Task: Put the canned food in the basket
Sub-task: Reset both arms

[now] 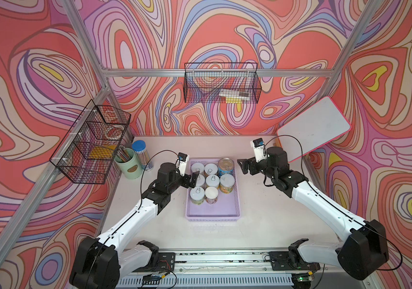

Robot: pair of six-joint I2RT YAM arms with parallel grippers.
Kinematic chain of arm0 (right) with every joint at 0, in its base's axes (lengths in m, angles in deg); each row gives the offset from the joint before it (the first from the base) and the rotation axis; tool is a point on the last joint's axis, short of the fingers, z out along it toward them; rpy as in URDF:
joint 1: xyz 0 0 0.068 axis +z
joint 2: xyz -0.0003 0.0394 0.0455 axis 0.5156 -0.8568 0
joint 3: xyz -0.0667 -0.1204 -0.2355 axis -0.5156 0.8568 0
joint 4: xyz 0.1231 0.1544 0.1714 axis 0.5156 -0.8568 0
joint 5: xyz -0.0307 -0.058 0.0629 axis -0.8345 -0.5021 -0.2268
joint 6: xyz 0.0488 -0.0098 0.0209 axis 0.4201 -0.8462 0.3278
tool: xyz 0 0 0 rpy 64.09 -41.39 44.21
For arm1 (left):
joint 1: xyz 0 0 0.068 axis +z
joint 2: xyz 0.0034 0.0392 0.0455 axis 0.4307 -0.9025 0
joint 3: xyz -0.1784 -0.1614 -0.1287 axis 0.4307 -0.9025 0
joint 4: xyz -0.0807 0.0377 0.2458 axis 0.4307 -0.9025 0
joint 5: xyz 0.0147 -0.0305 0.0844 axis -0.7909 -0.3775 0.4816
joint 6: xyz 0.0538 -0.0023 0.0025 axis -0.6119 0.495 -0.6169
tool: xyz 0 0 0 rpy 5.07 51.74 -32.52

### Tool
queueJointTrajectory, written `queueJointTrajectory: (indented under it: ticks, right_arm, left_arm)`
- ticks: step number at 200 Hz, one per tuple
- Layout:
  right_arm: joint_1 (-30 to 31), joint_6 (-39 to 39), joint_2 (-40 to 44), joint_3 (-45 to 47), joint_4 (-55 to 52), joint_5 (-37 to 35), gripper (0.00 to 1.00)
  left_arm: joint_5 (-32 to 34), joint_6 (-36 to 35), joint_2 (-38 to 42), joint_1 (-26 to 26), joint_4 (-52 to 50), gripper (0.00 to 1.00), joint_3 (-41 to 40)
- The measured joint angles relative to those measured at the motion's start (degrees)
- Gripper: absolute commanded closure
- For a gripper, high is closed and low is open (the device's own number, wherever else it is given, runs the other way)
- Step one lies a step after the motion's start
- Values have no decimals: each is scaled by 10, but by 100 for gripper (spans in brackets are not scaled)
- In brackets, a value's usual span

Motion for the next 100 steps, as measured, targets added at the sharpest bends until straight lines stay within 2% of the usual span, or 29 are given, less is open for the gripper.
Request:
queueJointTrajectory:
  ticks: [34,55,100]
  right_arm:
    - [-71,10,-3,12,30,52,2]
    - [-102,17,-3,49,76,67,2]
    - [-149,31,-4,157,174,47,2]
  left_arm:
    - [25,-14,56,46,46,1,-85]
    - [45,-18,79,72,62,1,-123]
    - [103,-20,90,102,113,1,-188]
